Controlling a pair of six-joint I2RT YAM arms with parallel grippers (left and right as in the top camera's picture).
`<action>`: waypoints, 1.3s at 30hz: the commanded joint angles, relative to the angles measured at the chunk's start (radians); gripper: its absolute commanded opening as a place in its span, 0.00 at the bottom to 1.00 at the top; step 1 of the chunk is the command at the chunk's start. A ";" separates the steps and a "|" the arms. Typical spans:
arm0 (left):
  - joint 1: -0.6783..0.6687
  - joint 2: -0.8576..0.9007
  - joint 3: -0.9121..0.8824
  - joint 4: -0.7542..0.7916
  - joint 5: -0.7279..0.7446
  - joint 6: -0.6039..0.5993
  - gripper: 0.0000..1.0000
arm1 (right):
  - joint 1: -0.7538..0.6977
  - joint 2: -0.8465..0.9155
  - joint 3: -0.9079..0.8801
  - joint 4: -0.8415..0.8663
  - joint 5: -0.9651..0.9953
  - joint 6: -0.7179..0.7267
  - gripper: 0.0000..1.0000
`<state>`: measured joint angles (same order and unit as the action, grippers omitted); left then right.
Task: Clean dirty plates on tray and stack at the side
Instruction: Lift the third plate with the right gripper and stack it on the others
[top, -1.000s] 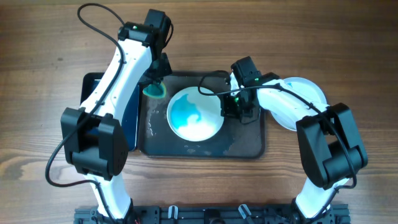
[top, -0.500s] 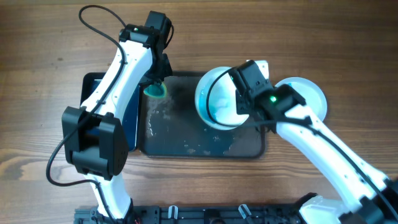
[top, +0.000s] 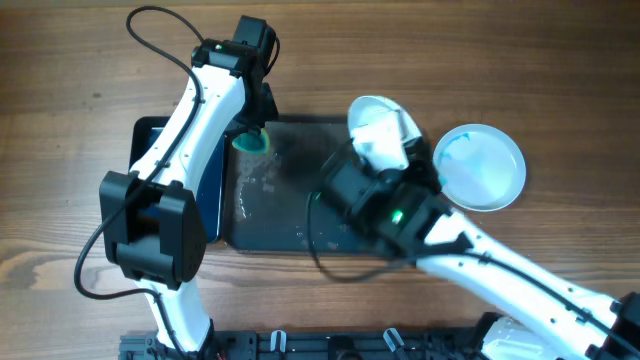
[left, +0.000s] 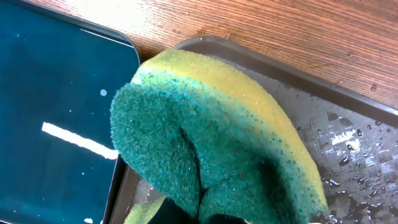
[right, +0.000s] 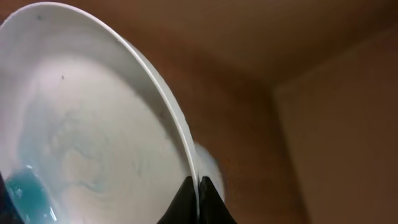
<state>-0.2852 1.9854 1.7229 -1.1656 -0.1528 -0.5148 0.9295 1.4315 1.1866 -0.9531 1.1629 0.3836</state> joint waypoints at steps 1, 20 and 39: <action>0.002 0.012 -0.006 0.003 -0.013 -0.018 0.04 | 0.102 -0.009 0.014 0.042 0.336 -0.074 0.04; 0.002 0.012 -0.007 0.003 -0.013 -0.018 0.04 | 0.145 -0.009 0.014 0.288 0.333 -0.301 0.04; 0.002 0.012 -0.007 0.013 0.044 -0.018 0.04 | -0.401 -0.036 -0.015 0.161 -1.231 0.200 0.04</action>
<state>-0.2852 1.9854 1.7210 -1.1542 -0.1207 -0.5152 0.6502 1.4311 1.1786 -0.7925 0.2325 0.5144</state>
